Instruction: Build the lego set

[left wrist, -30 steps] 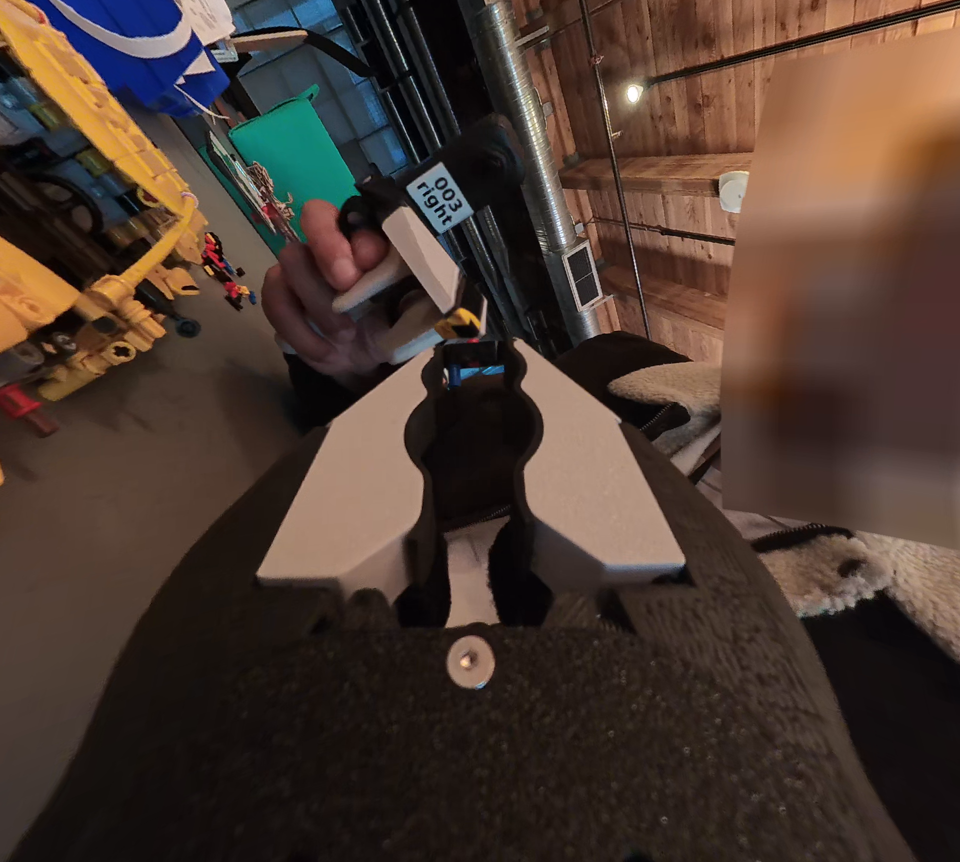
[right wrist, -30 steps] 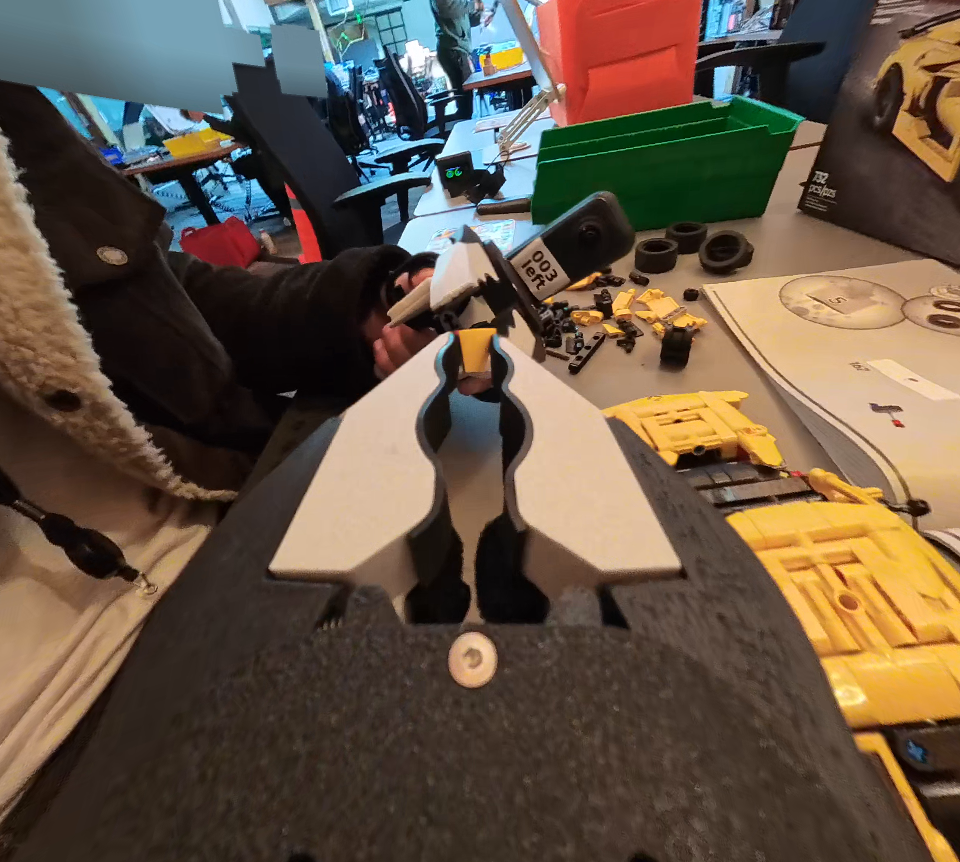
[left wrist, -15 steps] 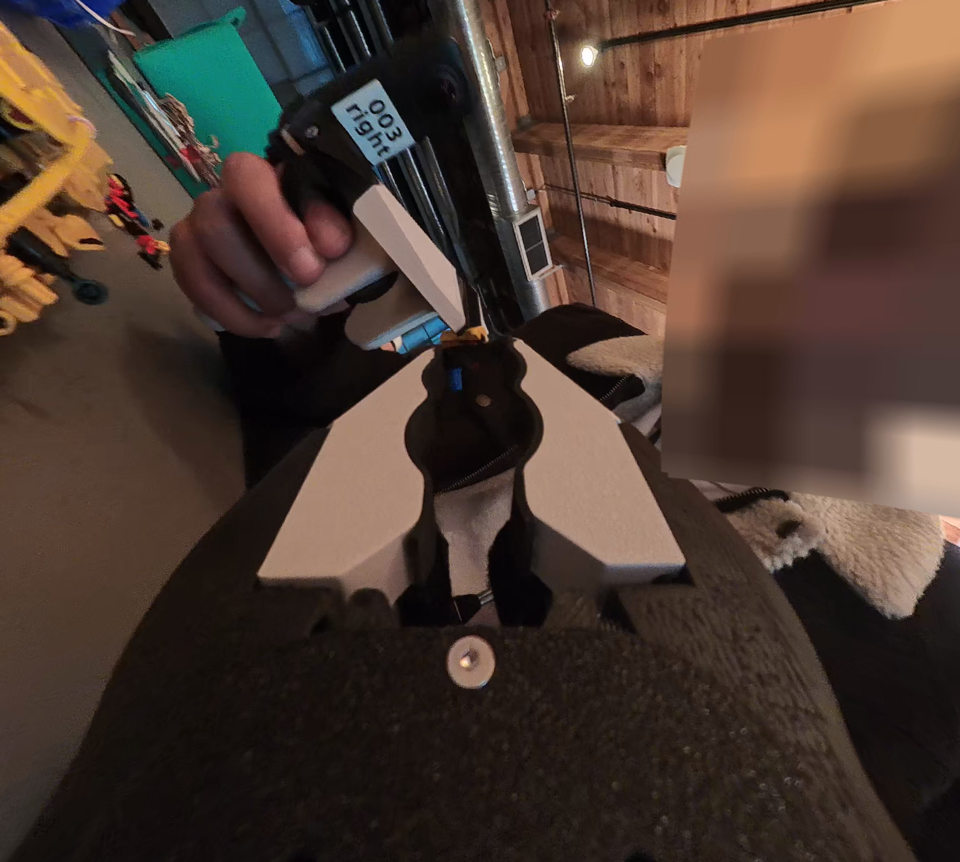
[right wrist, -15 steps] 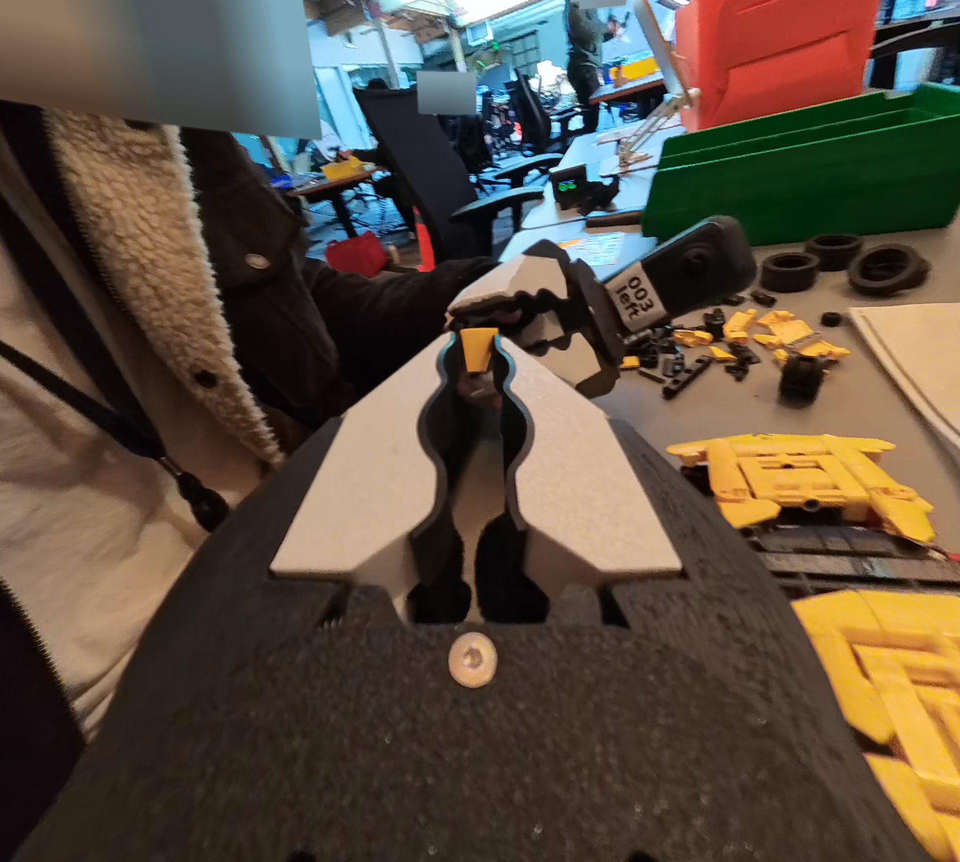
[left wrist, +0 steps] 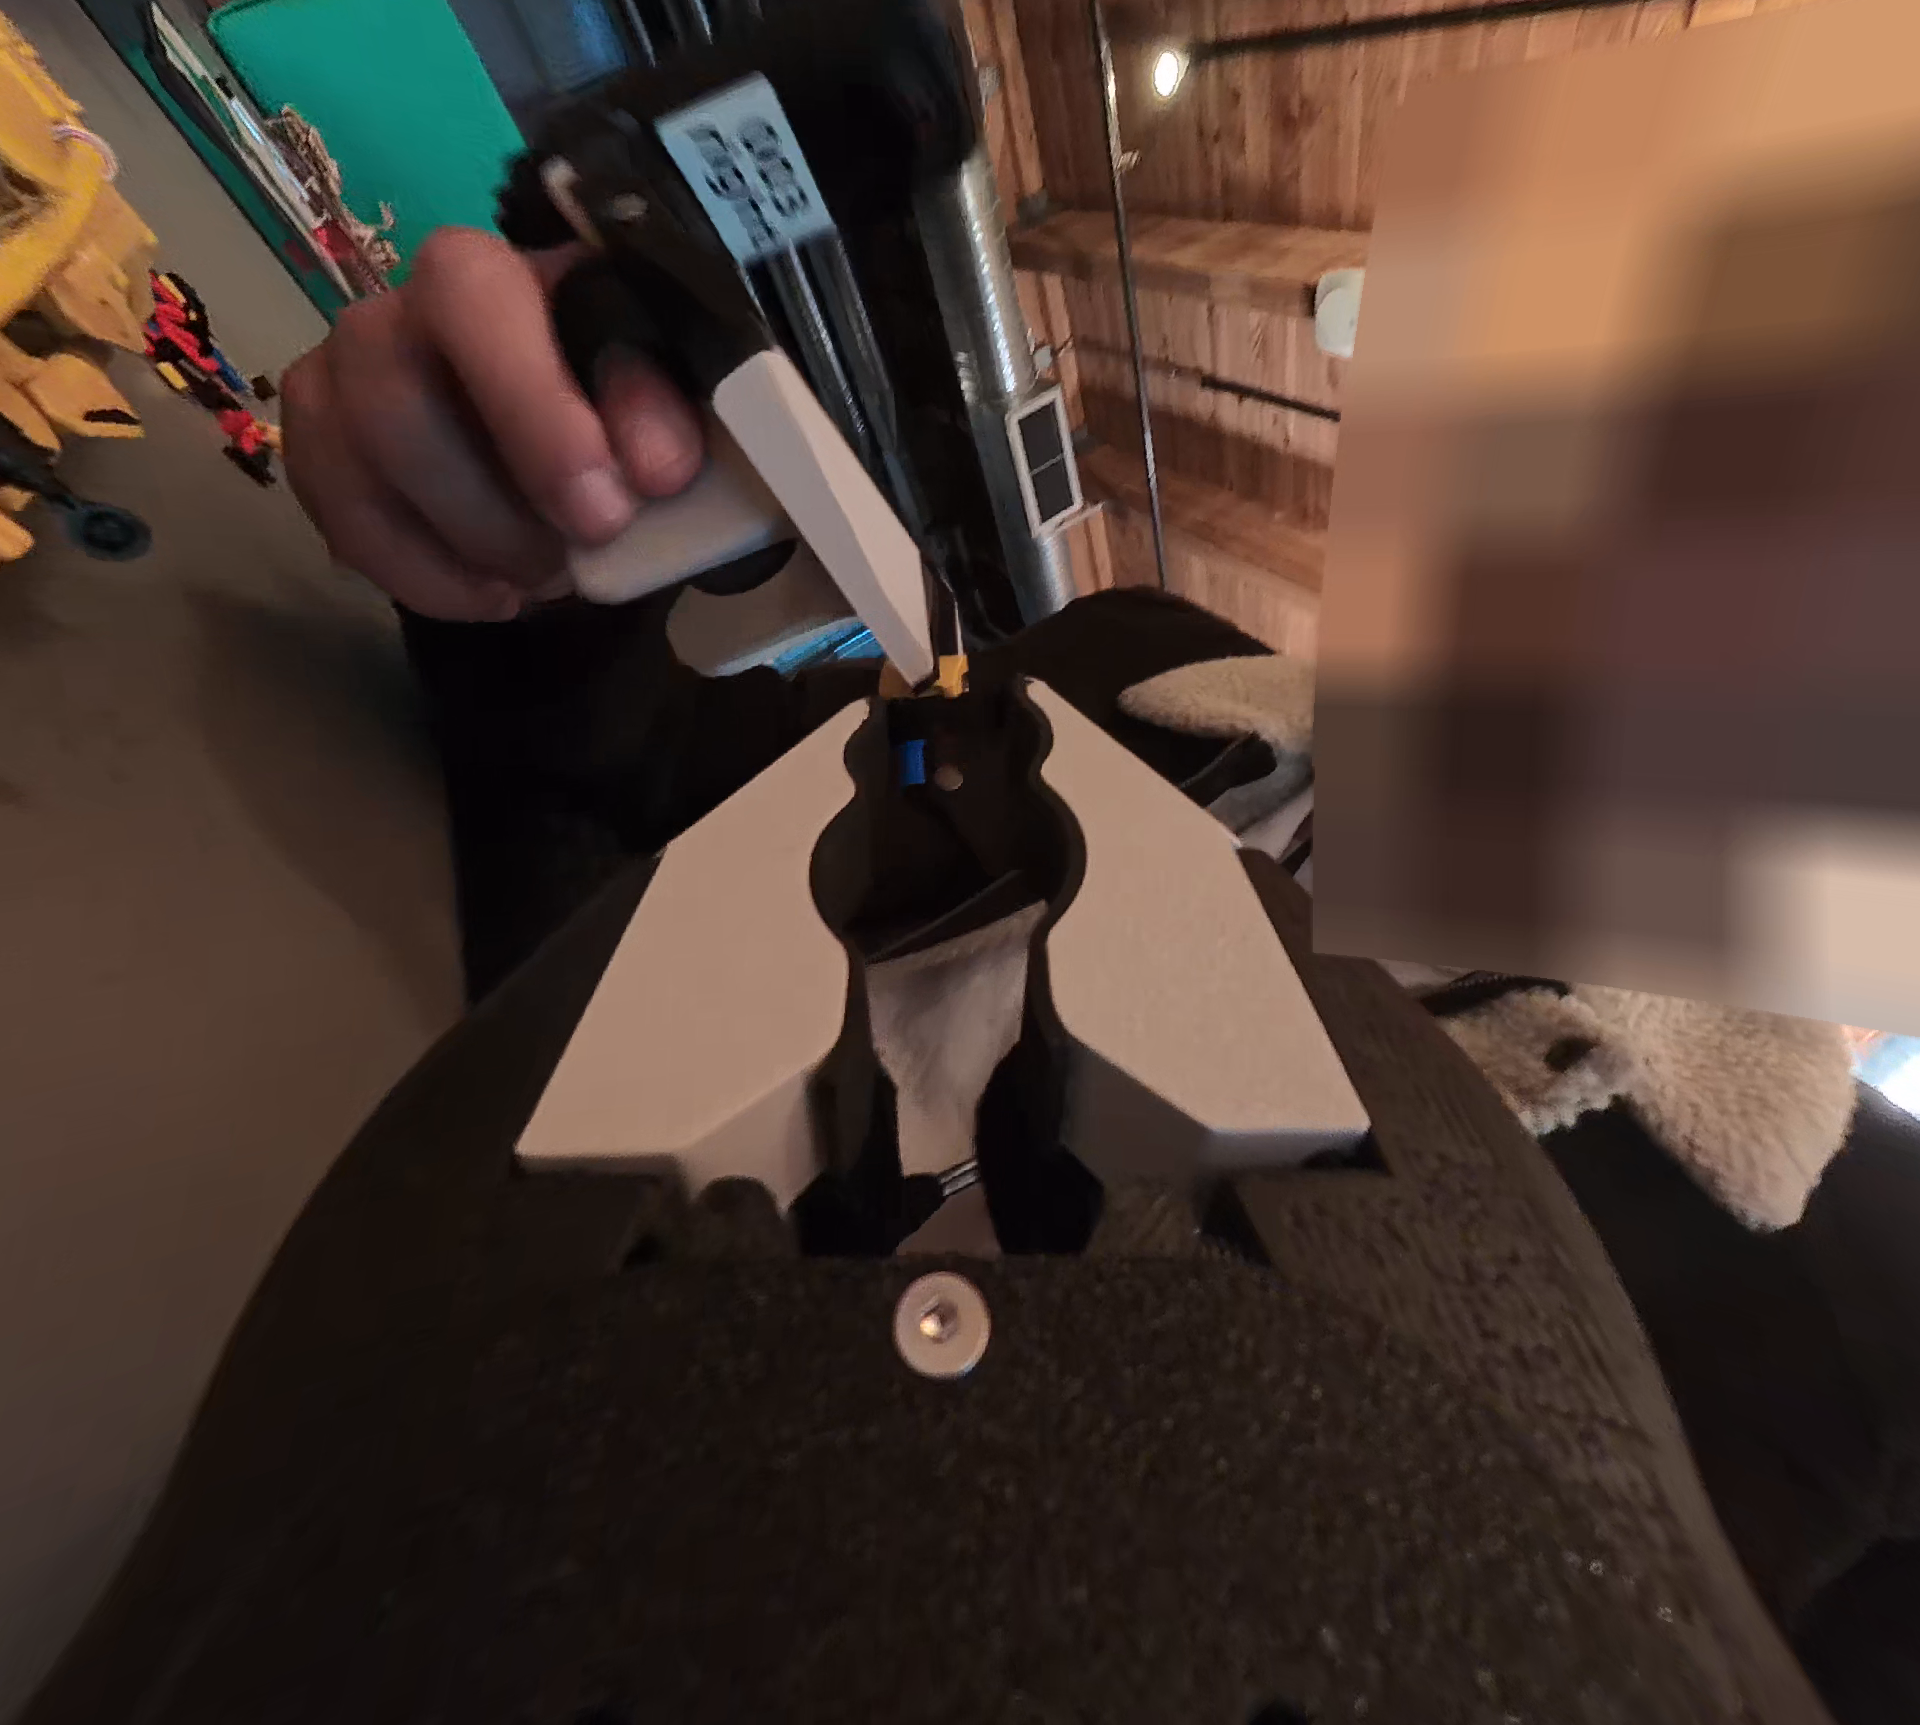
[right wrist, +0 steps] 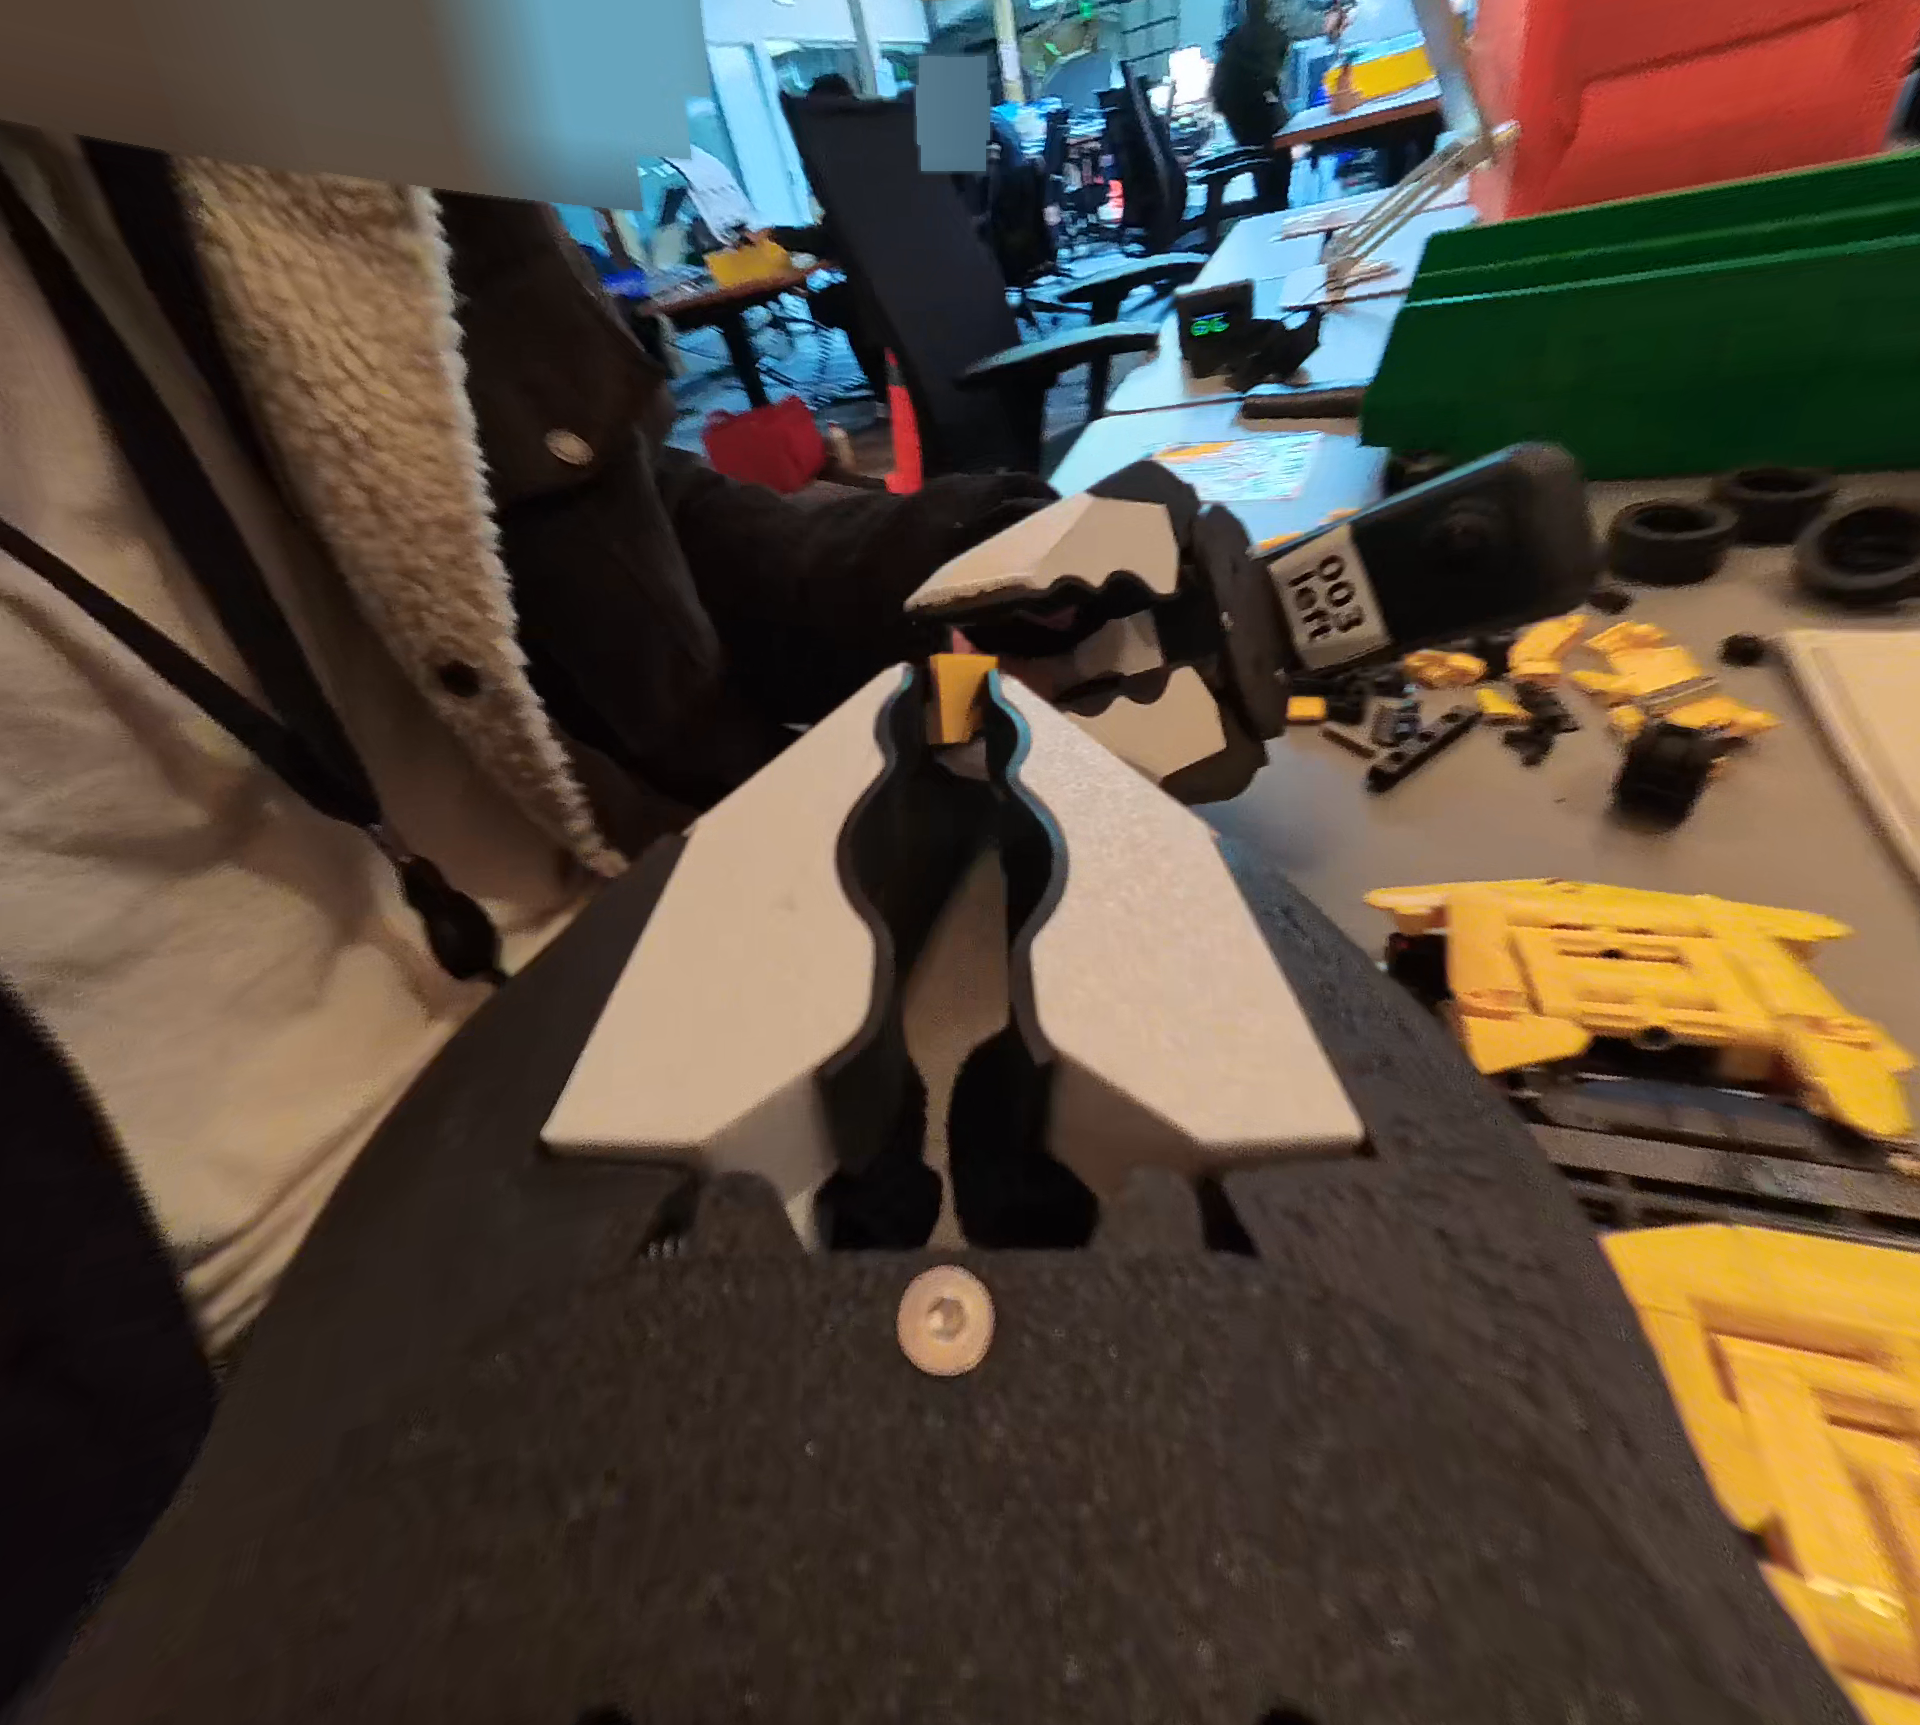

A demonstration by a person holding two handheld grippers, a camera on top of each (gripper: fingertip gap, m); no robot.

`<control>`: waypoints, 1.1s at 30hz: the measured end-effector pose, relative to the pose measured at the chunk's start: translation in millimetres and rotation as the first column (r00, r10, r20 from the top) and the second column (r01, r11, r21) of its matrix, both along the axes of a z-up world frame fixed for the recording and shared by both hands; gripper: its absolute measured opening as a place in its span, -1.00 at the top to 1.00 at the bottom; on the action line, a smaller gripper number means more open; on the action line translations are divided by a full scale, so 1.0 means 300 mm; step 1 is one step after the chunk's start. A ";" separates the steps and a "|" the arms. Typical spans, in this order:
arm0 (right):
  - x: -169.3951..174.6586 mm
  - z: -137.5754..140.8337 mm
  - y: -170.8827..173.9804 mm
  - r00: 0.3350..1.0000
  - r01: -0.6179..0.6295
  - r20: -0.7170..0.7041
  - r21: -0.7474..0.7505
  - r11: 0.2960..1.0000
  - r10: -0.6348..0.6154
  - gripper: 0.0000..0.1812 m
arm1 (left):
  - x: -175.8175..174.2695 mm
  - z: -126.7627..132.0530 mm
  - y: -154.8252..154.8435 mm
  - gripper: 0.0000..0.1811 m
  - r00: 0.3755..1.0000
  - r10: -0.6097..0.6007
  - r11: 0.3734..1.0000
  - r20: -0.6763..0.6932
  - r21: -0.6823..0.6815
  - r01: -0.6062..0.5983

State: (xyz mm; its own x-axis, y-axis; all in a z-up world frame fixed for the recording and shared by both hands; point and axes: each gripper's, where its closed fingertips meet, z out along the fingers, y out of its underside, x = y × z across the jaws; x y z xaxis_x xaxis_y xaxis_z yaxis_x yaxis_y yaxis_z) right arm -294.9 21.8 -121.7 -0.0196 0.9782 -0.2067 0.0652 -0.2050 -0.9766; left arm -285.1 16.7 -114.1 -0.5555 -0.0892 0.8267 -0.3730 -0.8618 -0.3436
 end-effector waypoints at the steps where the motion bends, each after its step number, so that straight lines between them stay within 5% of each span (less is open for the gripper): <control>1: 0.001 -0.001 0.003 1.000 0.019 0.015 0.032 0.999 -0.019 0.90 | 0.000 0.000 0.004 0.77 1.000 0.000 1.000 0.000 -0.015 0.000; 20: 0.002 -0.073 0.092 0.907 0.293 0.225 0.273 0.916 -0.357 0.80 | 0.024 -0.044 0.087 0.76 0.992 0.100 0.989 -0.075 -0.098 -0.107; 33: 0.003 -0.043 0.089 0.917 0.343 0.116 0.260 0.903 -0.382 0.82 | 0.015 -0.023 0.082 0.76 0.995 0.094 0.990 -0.037 -0.103 -0.097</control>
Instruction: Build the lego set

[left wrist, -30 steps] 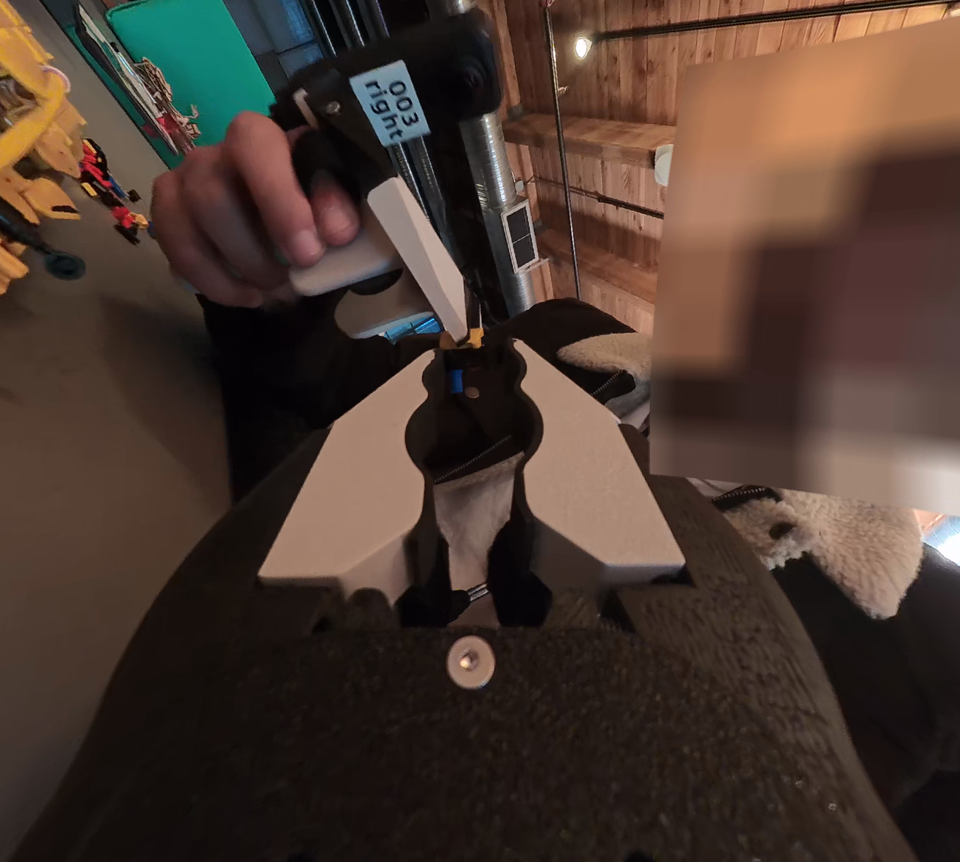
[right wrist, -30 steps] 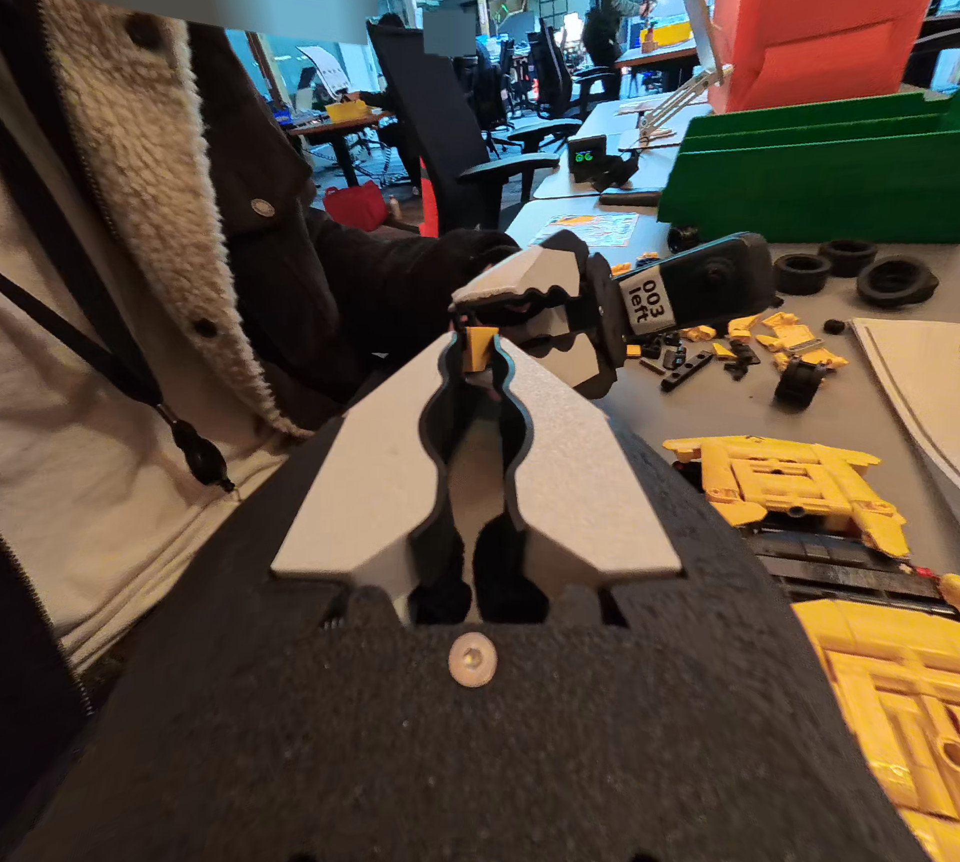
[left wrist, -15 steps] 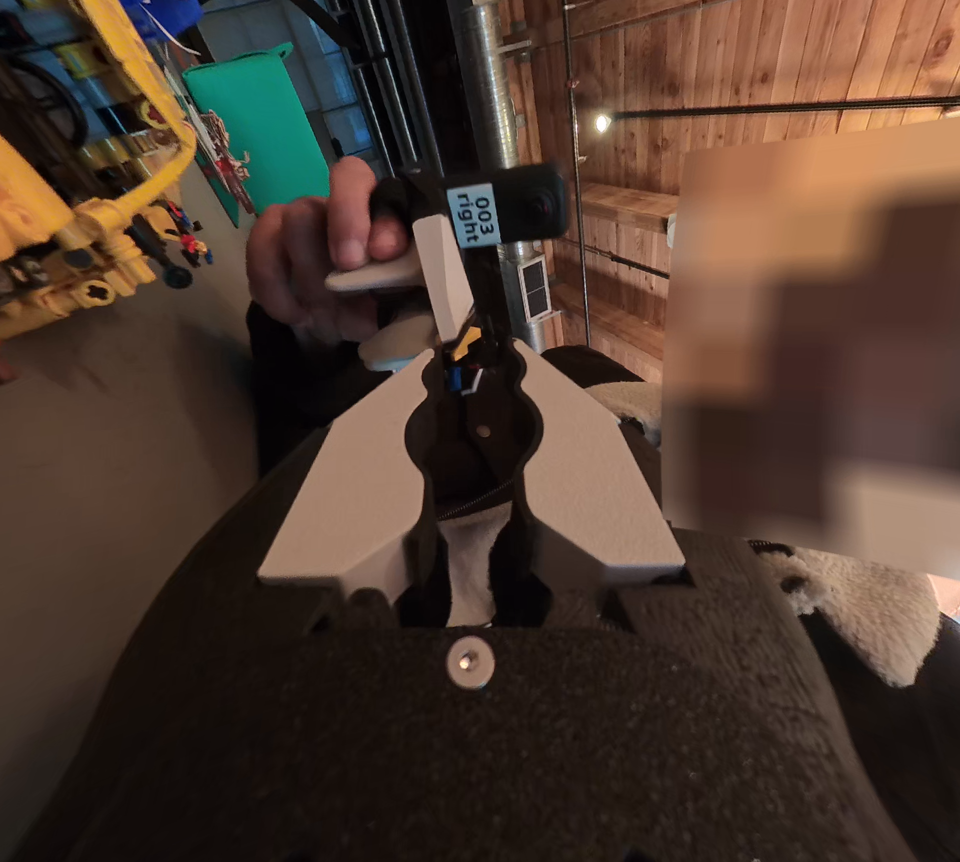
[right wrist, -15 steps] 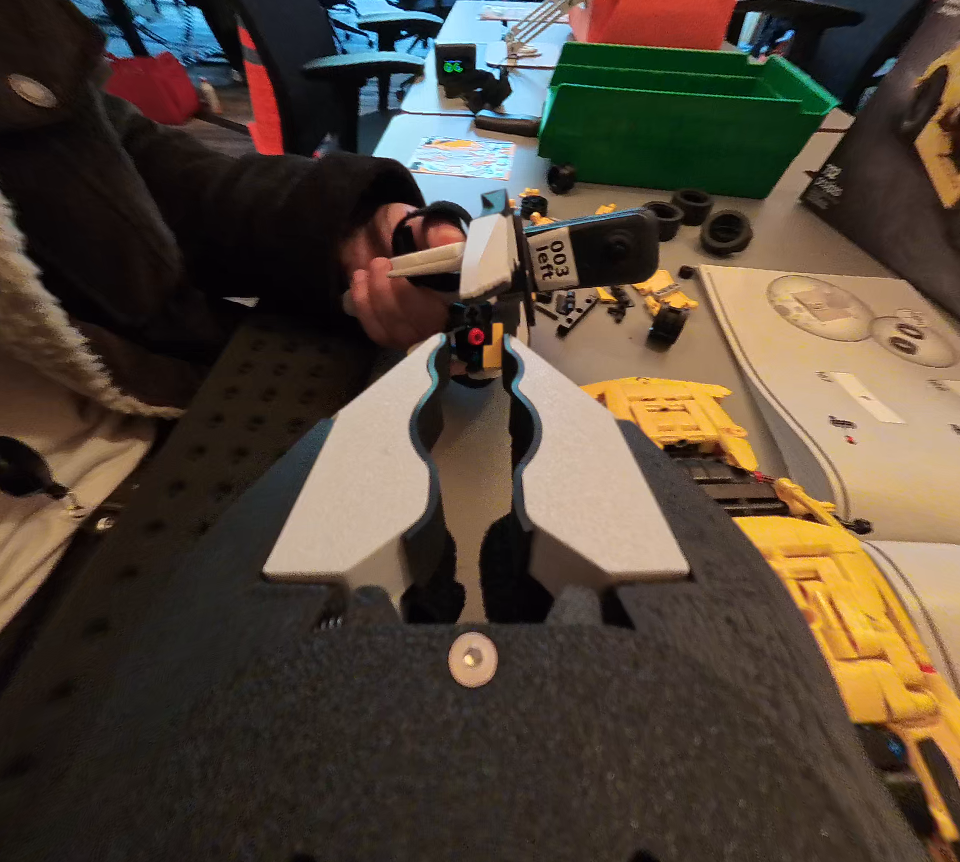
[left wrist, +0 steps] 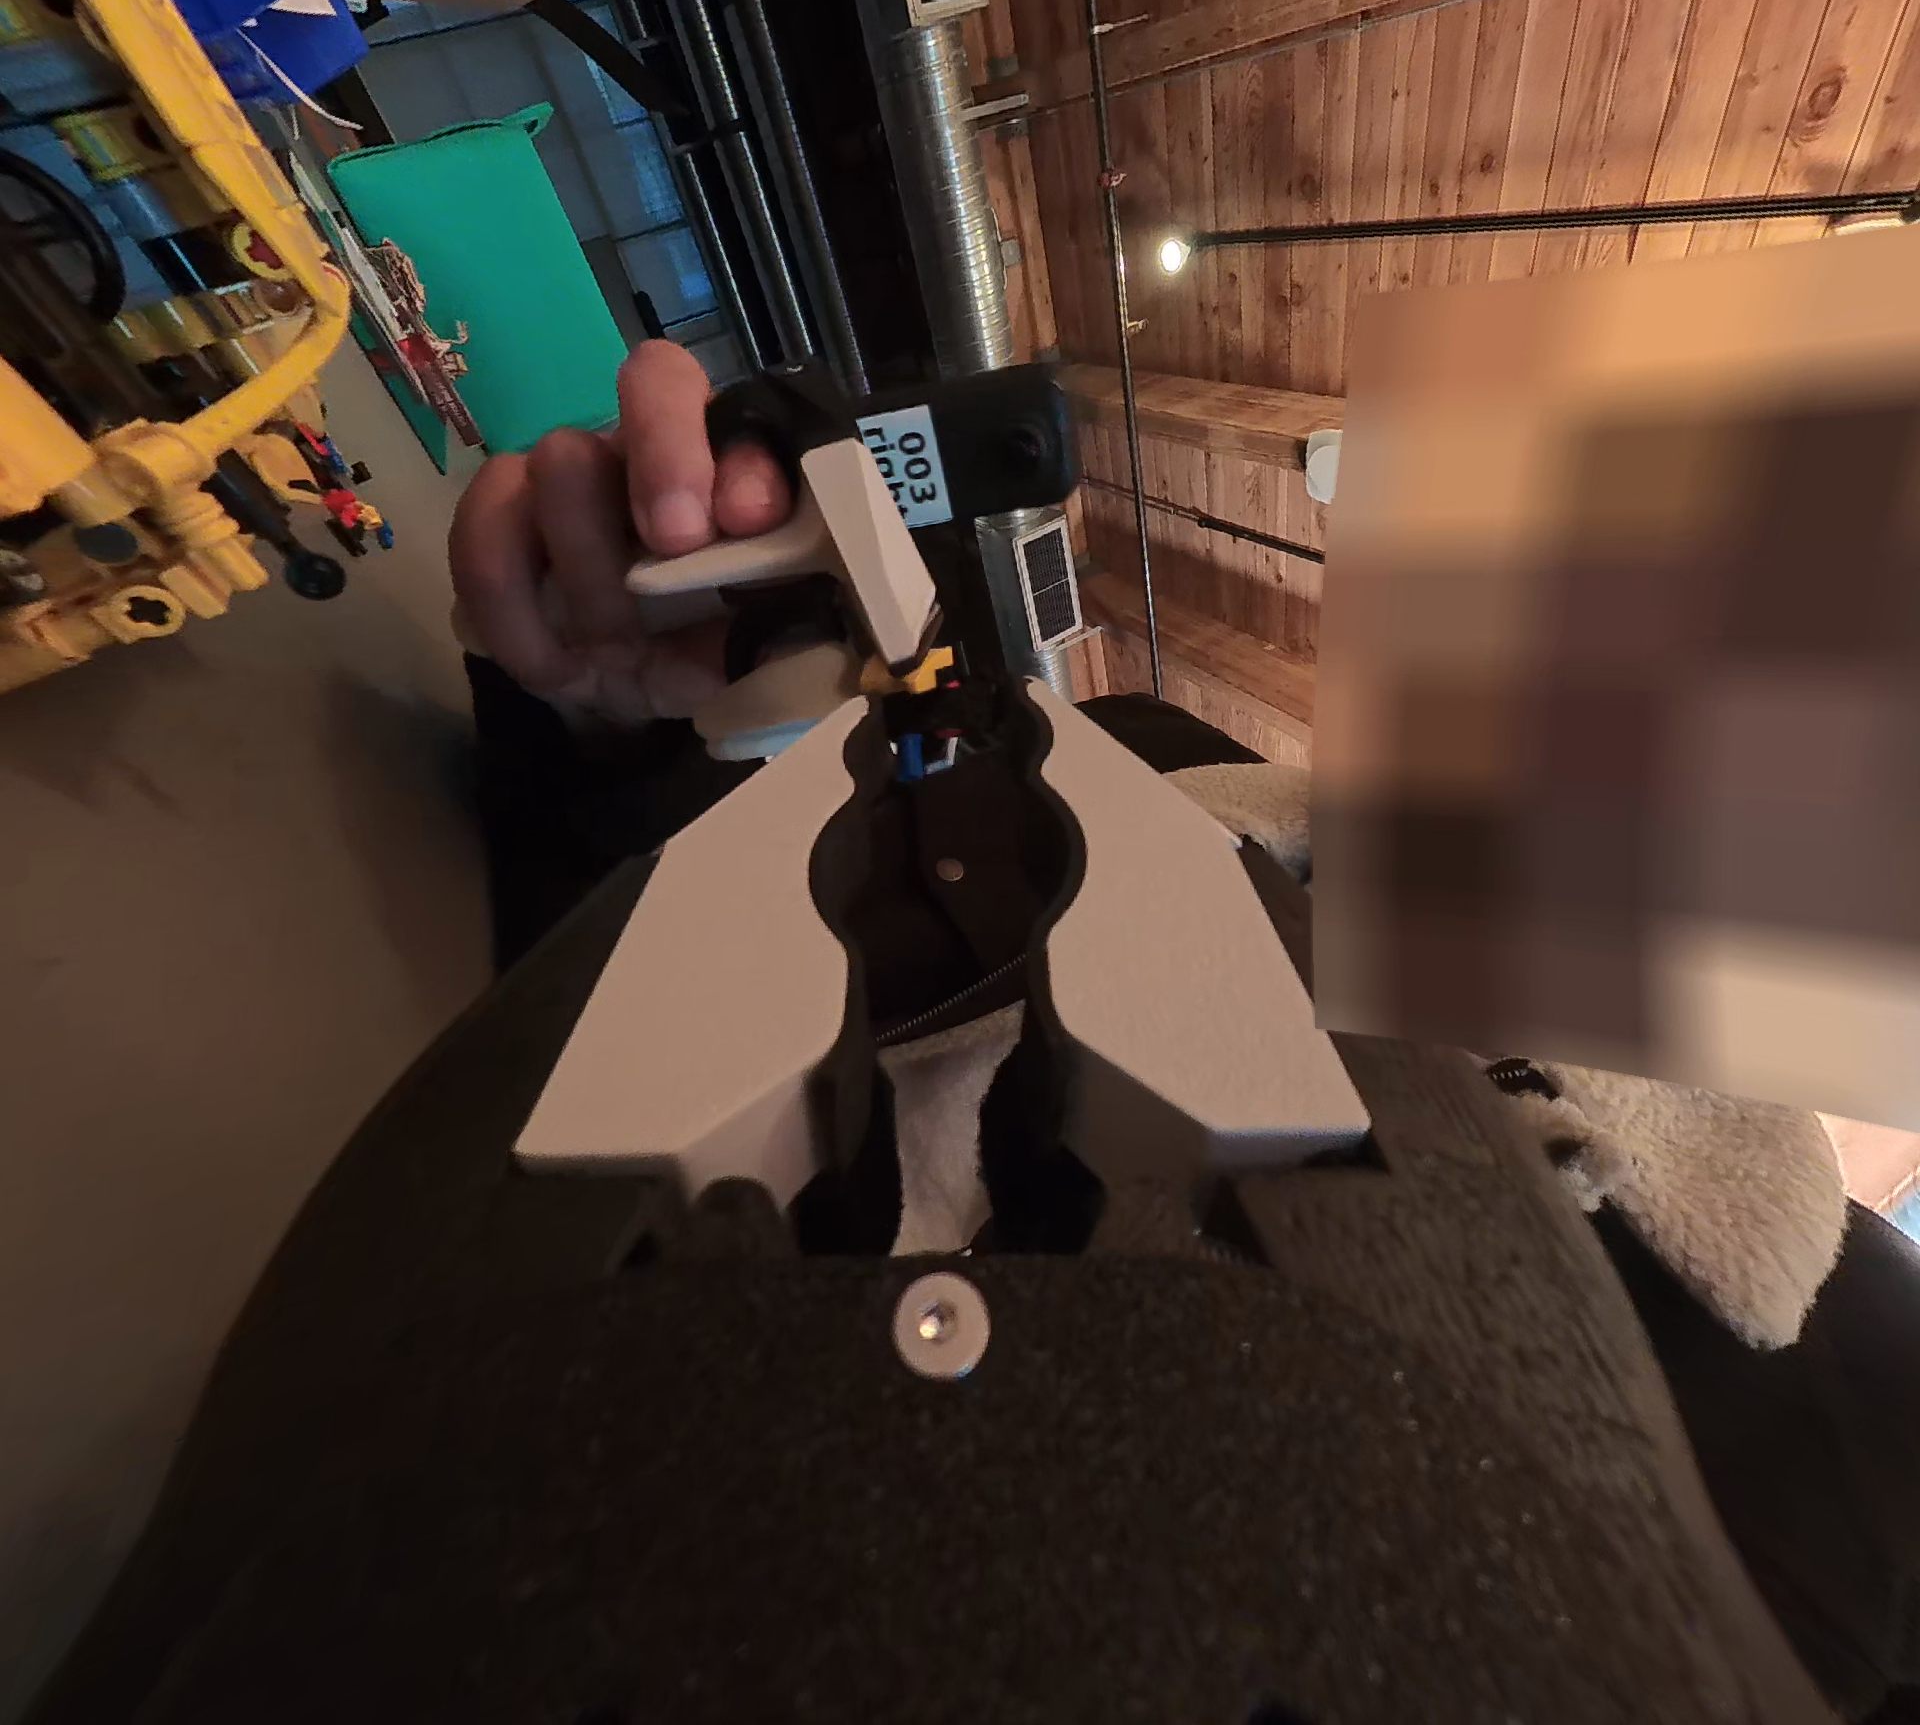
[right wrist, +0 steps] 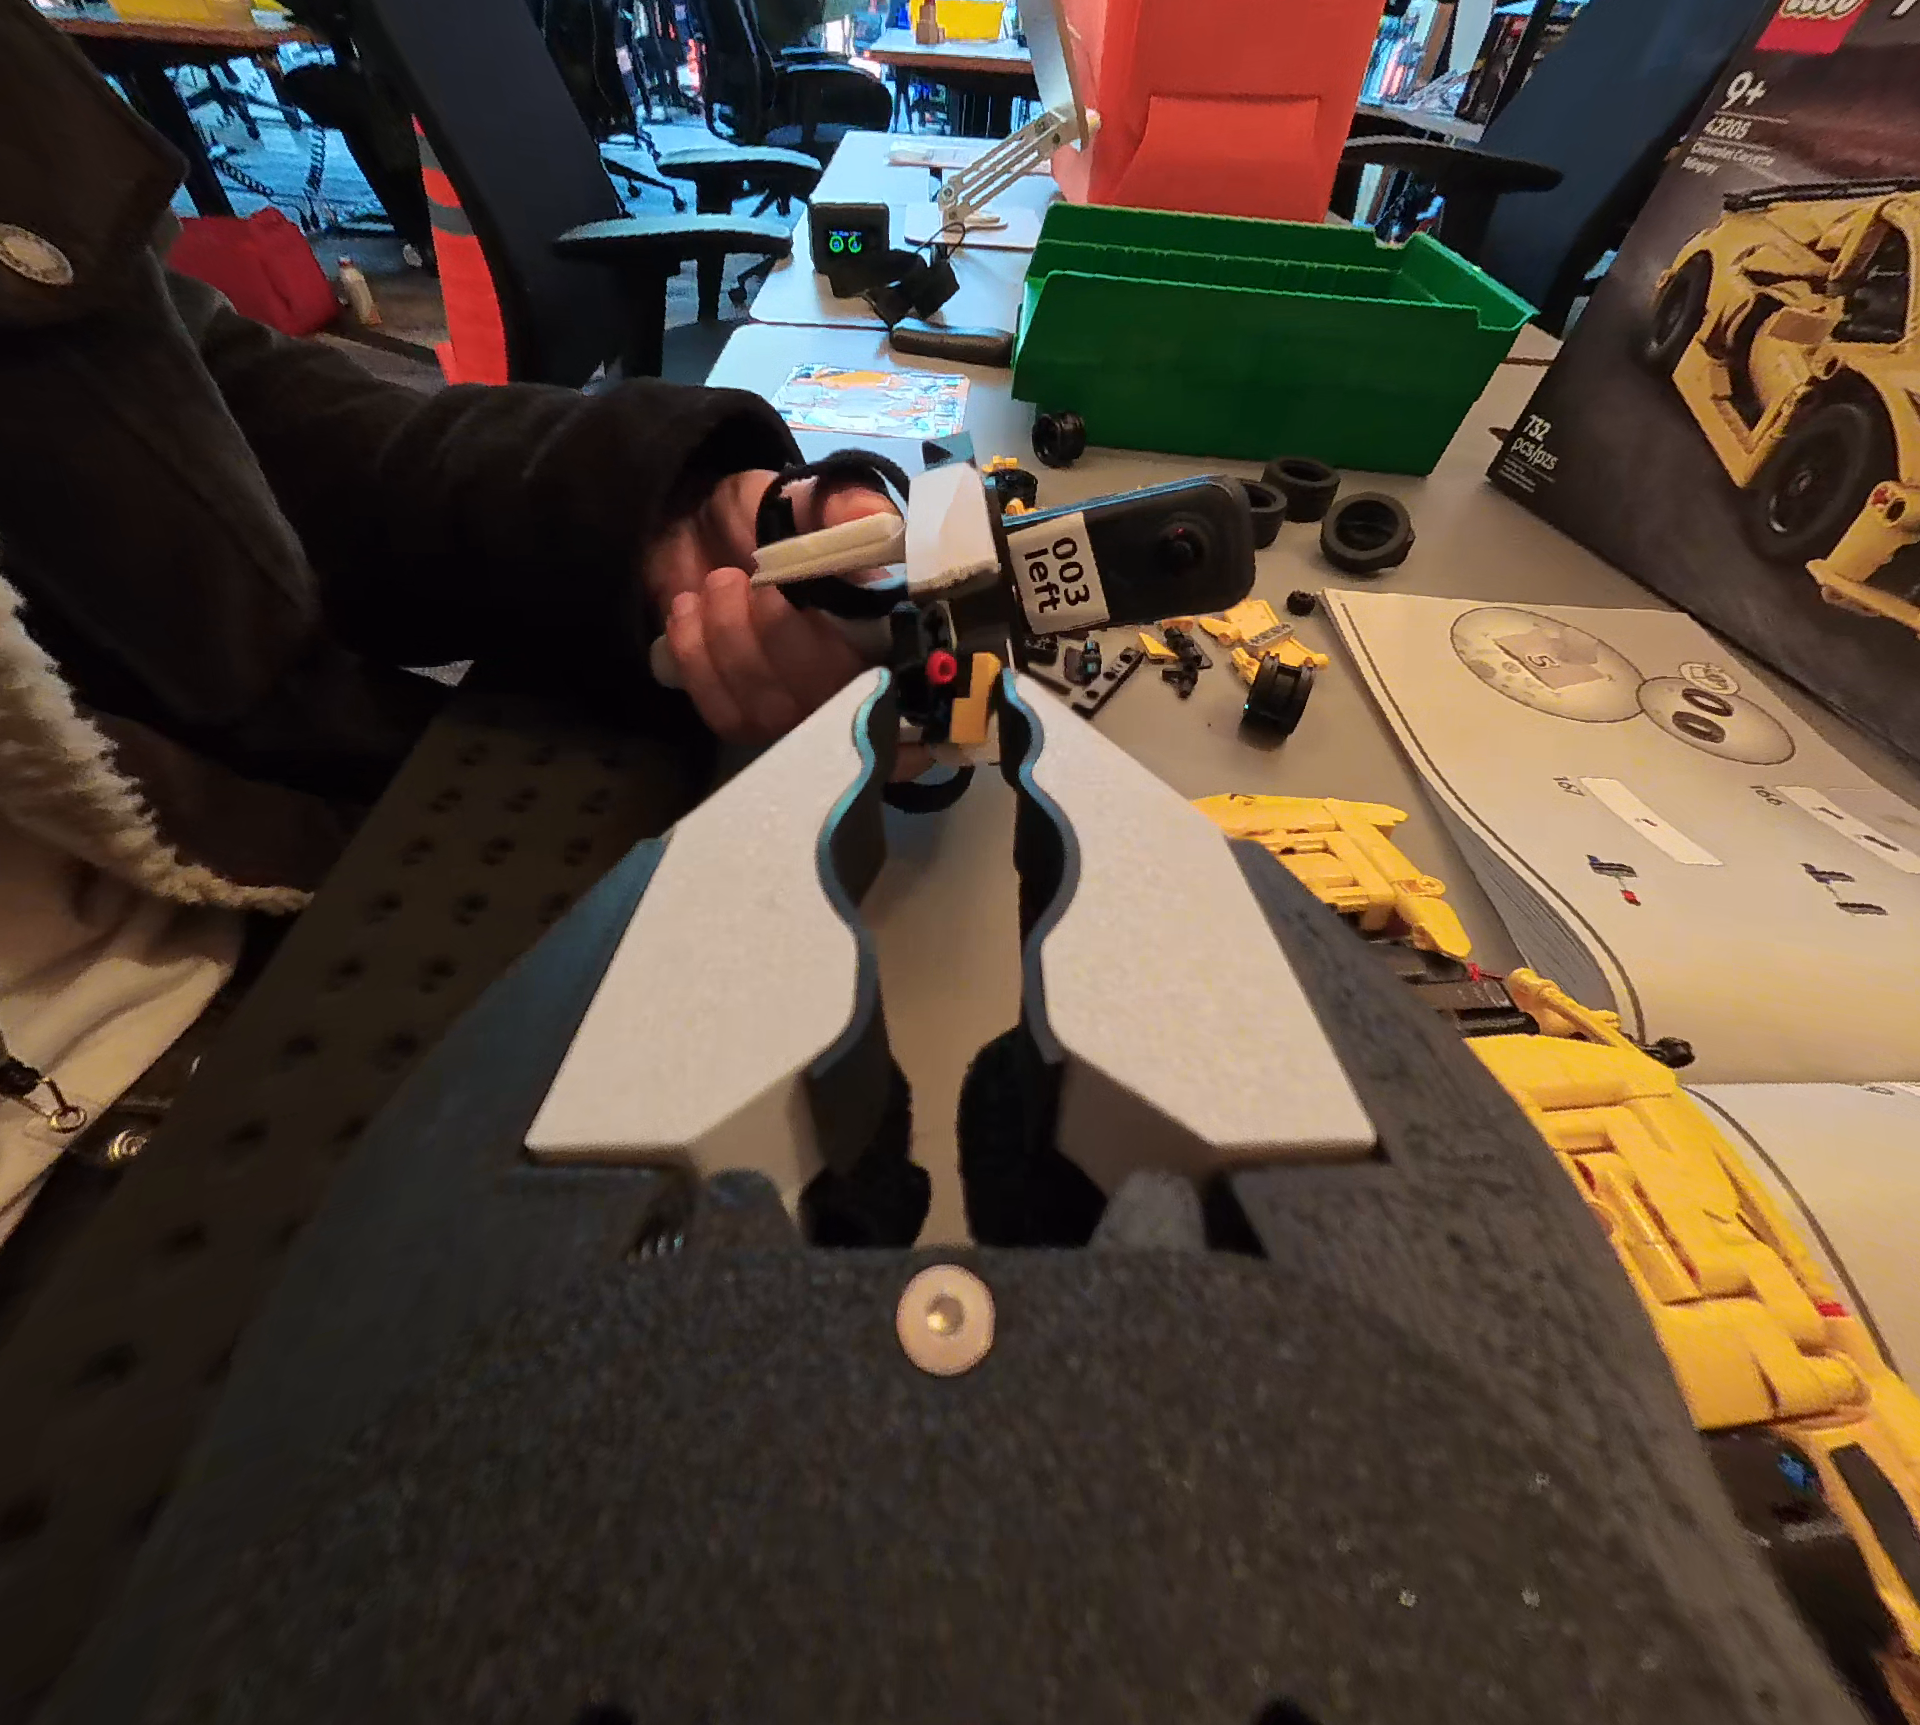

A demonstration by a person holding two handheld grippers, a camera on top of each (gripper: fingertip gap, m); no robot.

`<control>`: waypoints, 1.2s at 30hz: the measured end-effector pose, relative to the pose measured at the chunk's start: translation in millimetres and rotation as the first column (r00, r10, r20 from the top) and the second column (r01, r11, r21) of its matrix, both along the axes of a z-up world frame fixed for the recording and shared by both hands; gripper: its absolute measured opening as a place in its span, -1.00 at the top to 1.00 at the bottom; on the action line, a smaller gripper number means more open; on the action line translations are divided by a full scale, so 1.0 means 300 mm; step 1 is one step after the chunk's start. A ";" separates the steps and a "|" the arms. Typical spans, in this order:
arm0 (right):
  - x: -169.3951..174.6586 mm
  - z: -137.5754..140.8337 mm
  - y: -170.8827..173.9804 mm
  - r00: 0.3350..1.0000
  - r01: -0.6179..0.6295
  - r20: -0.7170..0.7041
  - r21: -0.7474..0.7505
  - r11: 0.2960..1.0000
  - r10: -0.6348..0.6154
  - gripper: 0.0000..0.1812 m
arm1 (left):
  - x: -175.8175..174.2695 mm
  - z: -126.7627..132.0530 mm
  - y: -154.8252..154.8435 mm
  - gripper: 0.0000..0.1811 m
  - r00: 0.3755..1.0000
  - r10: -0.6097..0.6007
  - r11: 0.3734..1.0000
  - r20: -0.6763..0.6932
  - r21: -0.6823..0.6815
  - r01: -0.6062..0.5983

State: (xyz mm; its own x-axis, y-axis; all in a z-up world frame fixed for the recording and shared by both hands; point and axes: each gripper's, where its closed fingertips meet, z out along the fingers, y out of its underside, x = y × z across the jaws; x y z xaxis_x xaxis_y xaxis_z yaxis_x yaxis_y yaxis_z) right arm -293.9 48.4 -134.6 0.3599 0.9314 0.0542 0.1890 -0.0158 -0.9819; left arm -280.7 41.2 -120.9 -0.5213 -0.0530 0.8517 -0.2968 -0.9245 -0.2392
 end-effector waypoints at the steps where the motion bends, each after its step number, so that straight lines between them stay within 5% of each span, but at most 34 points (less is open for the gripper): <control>1: -0.002 0.002 -0.002 1.000 -0.004 -0.009 -0.009 1.000 0.004 0.82 | -0.001 0.002 -0.001 0.76 1.000 -0.001 1.000 0.003 0.001 0.001; 15: 0.016 0.054 -0.035 0.971 -0.137 -0.213 -0.137 0.981 0.106 0.94 | -0.009 0.016 -0.019 0.76 1.000 -0.018 0.999 0.024 0.028 0.018; 23: 0.020 0.049 -0.015 0.981 -0.089 -0.184 -0.124 0.988 0.065 0.95 | -0.008 0.014 -0.010 0.75 1.000 -0.008 1.000 0.023 0.015 0.007; 29: 0.029 0.016 0.018 0.998 0.055 0.015 -0.022 0.998 -0.055 0.95 | -0.005 0.005 0.006 0.76 1.000 0.009 1.000 0.012 -0.003 -0.009; 36: 0.024 0.029 -0.010 1.000 -0.026 -0.016 -0.108 0.994 0.024 0.94 | -0.006 0.010 0.004 0.76 1.000 0.005 1.000 0.020 -0.006 -0.005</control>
